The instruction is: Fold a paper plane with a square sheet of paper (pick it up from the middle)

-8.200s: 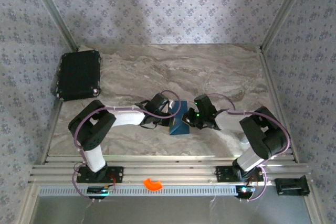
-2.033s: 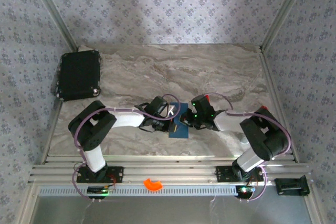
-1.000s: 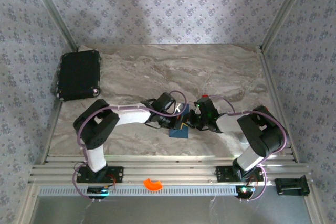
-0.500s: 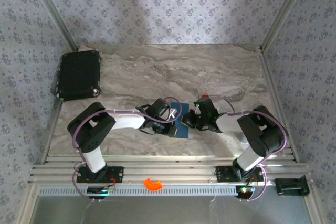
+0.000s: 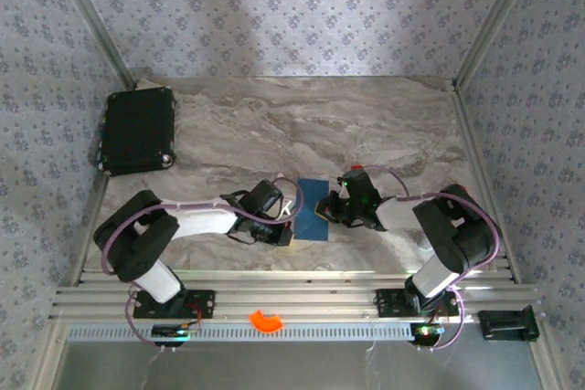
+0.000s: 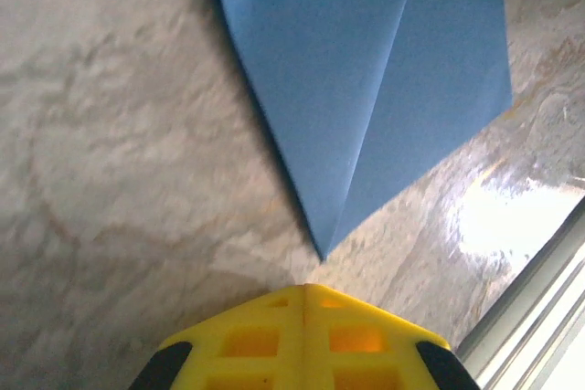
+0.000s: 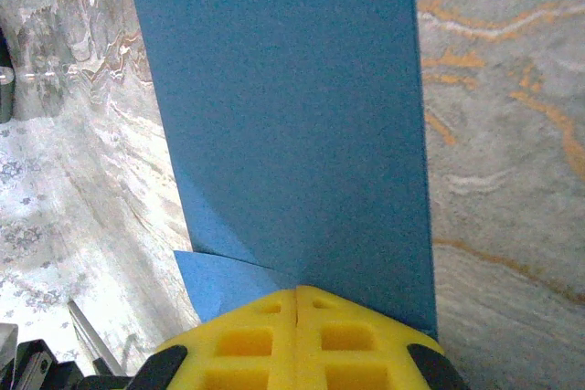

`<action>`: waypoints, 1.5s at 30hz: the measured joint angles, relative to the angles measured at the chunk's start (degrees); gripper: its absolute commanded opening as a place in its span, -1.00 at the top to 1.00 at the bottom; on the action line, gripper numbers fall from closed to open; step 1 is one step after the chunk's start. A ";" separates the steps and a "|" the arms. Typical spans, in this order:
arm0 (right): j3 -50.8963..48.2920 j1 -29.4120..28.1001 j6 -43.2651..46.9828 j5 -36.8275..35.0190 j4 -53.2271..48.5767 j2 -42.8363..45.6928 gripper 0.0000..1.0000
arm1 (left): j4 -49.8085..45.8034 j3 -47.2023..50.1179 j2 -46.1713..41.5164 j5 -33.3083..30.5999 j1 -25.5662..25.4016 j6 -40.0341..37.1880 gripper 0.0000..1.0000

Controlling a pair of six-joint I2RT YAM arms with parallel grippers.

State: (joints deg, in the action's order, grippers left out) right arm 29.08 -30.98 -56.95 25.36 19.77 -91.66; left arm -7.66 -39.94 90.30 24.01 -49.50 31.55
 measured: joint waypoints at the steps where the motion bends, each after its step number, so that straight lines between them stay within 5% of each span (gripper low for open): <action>1: 0.00 0.00 0.00 0.00 0.02 0.00 0.98 | -0.79 0.04 -1.03 -0.31 0.00 0.00 0.97; 7: 0.00 0.00 -0.02 0.02 0.04 0.00 0.95 | -1.29 -3.67 -2.14 -0.61 0.72 0.42 0.95; 15: 0.00 0.00 -0.02 0.07 0.11 0.00 0.92 | 0.37 -10.34 7.10 0.42 0.85 0.63 1.00; 25: 2.08 0.00 2.27 -1.42 -4.87 0.83 0.80 | 2.97 -8.87 10.14 1.51 1.11 1.09 1.00; 33: 2.34 -3.82 4.33 -6.36 -11.02 6.40 1.00 | 4.52 -7.98 9.97 1.64 1.14 1.62 1.00; 45: 1.75 -8.35 3.08 -5.68 -8.11 3.26 1.00 | 4.76 -7.93 9.99 1.62 1.14 1.75 1.00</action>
State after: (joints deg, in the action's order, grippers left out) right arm 30.83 -39.33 -53.87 19.68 11.66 -88.40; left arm -2.90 -47.88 100.29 25.63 -48.36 33.30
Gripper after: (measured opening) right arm 0.052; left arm 0.044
